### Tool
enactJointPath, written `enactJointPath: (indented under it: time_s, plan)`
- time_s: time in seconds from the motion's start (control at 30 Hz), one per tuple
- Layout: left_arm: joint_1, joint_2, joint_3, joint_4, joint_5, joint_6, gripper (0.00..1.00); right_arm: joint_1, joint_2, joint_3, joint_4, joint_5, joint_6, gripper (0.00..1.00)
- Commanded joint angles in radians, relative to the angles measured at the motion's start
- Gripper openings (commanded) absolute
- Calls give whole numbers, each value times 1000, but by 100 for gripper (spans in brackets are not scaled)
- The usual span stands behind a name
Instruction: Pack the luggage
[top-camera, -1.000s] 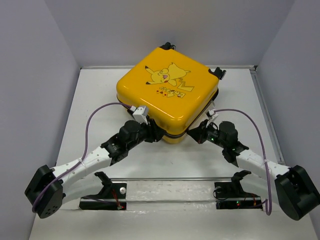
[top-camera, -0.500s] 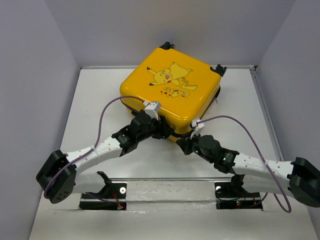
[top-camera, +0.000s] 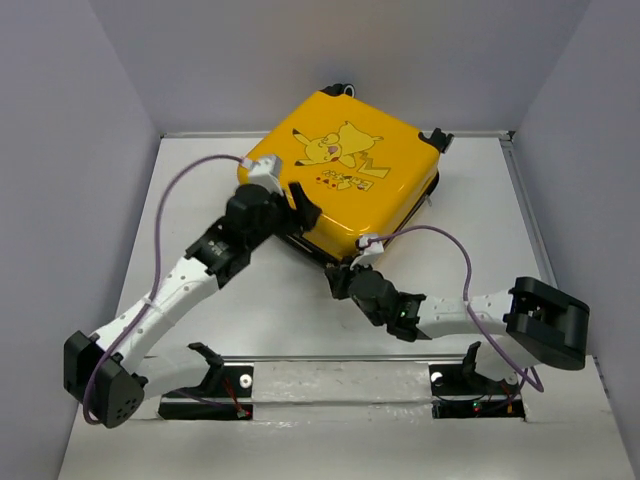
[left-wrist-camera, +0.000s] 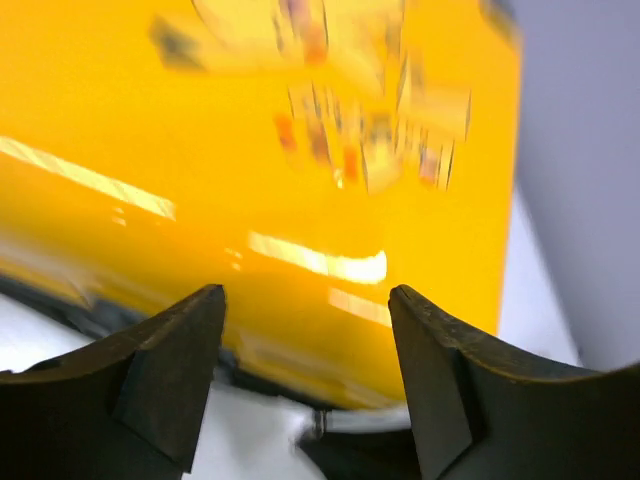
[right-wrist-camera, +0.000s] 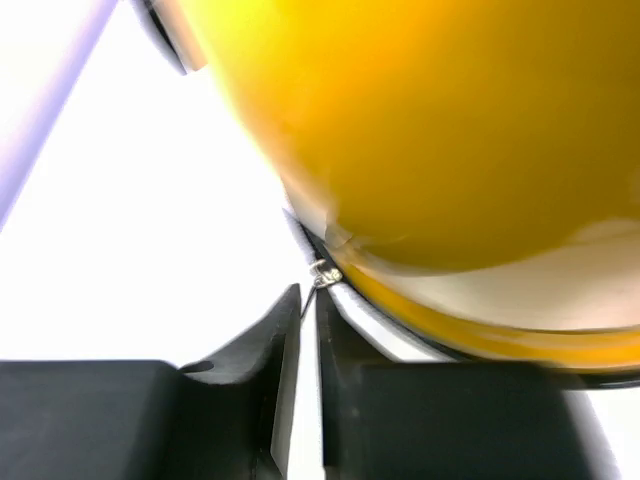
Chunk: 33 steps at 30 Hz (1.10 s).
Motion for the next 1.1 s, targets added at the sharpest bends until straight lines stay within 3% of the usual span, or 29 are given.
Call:
enactJointPath:
  time_s: [0.0, 0.03, 0.17, 0.3, 0.4, 0.43, 0.47, 0.67, 0.8, 0.97, 1.07]
  plan:
    - [226, 8, 267, -21, 3, 82, 80, 33, -66, 26, 37, -47, 68, 34]
    - [261, 30, 305, -39, -2, 88, 82, 33, -94, 32, -44, -55, 82, 60]
    - [436, 221, 496, -67, 58, 85, 94, 33, -279, 68, -470, -26, 120, 99]
    - [514, 427, 682, -133, 86, 134, 97, -42, -441, 30, -589, -7, 97, 100]
    - [560, 571, 814, -206, 131, 151, 98, -238, -531, 3, -618, -92, 86, 58]
    - [591, 596, 845, -209, 144, 151, 98, -346, -572, 1, -635, -137, 82, 21]
    - [605, 619, 860, -211, 153, 150, 98, -399, -586, 5, -648, -155, 74, 9]
    - [672, 833, 989, -214, 268, 102, 92, -762, -493, 67, -663, -289, 43, 7]
    - [672, 962, 1083, -229, 352, 70, 90, -910, -364, 125, -608, -398, 33, 7]
    - [646, 1067, 1138, -234, 380, 58, 88, -975, -172, 243, -572, -507, 20, 7]
    - [606, 1073, 1042, -184, 399, 42, 88, -984, -51, 320, -534, -604, 7, 7]
